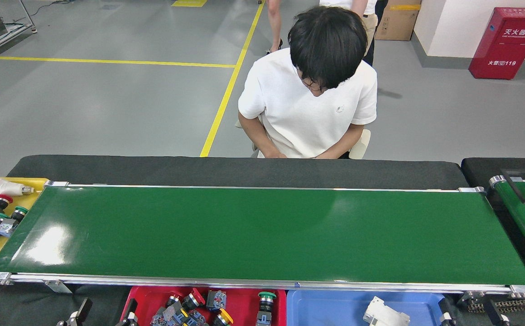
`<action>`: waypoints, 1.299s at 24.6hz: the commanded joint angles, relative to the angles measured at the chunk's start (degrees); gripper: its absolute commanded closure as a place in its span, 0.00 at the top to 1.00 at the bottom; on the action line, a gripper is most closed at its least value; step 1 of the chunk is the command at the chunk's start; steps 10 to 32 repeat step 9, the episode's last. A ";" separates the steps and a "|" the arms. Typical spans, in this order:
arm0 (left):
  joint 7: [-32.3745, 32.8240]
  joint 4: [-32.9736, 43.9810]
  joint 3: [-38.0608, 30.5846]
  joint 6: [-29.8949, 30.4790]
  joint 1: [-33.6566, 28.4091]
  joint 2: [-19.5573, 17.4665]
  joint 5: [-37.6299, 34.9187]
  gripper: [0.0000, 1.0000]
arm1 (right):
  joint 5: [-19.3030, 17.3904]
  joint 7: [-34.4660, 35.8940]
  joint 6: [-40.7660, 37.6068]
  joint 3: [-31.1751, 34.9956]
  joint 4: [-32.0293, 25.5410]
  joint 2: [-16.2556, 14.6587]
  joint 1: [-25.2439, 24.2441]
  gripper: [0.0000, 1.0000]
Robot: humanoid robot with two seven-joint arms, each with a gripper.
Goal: Pick switch part from conveyor to tray
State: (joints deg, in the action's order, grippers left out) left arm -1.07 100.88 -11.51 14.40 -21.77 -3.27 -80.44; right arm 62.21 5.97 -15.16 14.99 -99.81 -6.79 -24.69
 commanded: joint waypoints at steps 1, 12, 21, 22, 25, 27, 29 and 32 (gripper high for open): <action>0.11 0.81 -0.35 0.19 0.59 -0.34 -0.16 1.00 | -0.07 0.01 -0.40 0.47 -0.39 -0.16 0.26 0.99; -3.23 0.72 -2.20 -1.57 1.29 -0.34 -0.24 1.00 | -0.07 0.01 -0.49 0.47 -0.47 -0.16 0.26 0.99; -3.23 0.72 -2.20 -1.57 1.29 -0.34 -0.24 1.00 | -0.07 0.01 -0.49 0.47 -0.47 -0.16 0.26 0.99; -3.23 0.72 -2.20 -1.57 1.29 -0.34 -0.24 1.00 | -0.07 0.01 -0.49 0.47 -0.47 -0.16 0.26 0.99; -3.23 0.72 -2.20 -1.57 1.29 -0.34 -0.24 1.00 | -0.07 0.01 -0.49 0.47 -0.47 -0.16 0.26 0.99; -3.23 0.72 -2.20 -1.57 1.29 -0.34 -0.24 1.00 | -0.07 0.01 -0.49 0.47 -0.47 -0.16 0.26 0.99; -3.23 0.72 -2.20 -1.57 1.29 -0.34 -0.24 1.00 | -0.07 0.01 -0.49 0.47 -0.47 -0.16 0.26 0.99; -3.23 0.72 -2.20 -1.57 1.29 -0.34 -0.24 1.00 | -0.07 0.01 -0.49 0.47 -0.47 -0.16 0.26 0.99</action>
